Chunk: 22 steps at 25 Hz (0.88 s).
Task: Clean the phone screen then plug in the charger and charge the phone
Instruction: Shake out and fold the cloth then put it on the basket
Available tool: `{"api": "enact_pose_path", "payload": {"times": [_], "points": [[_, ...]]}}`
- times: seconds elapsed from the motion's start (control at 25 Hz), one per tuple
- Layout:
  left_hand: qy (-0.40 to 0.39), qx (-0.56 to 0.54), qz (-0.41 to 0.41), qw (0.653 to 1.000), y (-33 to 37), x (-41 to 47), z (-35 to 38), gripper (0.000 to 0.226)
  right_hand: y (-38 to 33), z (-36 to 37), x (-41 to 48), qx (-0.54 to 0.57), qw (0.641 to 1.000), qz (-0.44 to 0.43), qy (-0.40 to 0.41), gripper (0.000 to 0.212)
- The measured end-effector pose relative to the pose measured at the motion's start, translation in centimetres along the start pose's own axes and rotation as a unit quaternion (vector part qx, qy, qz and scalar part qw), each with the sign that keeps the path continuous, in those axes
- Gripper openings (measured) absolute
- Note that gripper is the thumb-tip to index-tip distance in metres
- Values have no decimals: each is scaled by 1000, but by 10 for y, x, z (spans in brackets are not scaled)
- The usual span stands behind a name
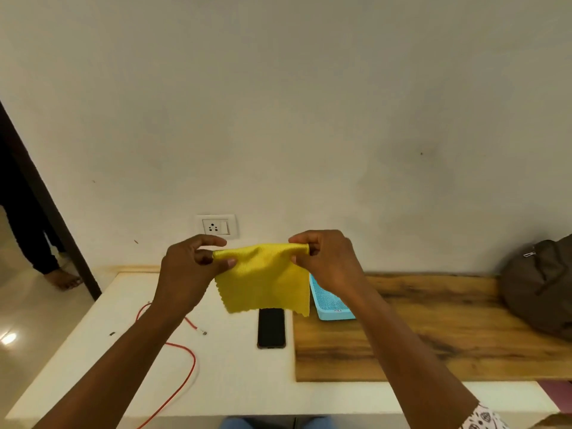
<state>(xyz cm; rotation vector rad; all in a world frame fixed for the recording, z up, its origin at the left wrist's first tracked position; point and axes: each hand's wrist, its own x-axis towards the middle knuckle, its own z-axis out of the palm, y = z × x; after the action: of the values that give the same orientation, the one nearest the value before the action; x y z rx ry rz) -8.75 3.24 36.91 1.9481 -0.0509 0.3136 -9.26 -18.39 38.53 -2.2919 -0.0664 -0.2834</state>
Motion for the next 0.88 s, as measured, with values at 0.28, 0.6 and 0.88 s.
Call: {"api": "enact_pose_path", "payload": {"times": [0.28,0.6,0.88], "points": [[-8,58,32,998,16,11,-4,21,1,-16,8,-54,998,-24,-8,22],[0,54,79,995,34,23,-9,17,-2,-41,22,10,999,-11,-31,21],[-67,-174,101,977,82,20,-32,2,-34,-90,14,206,969,-87,-107,7]]}}
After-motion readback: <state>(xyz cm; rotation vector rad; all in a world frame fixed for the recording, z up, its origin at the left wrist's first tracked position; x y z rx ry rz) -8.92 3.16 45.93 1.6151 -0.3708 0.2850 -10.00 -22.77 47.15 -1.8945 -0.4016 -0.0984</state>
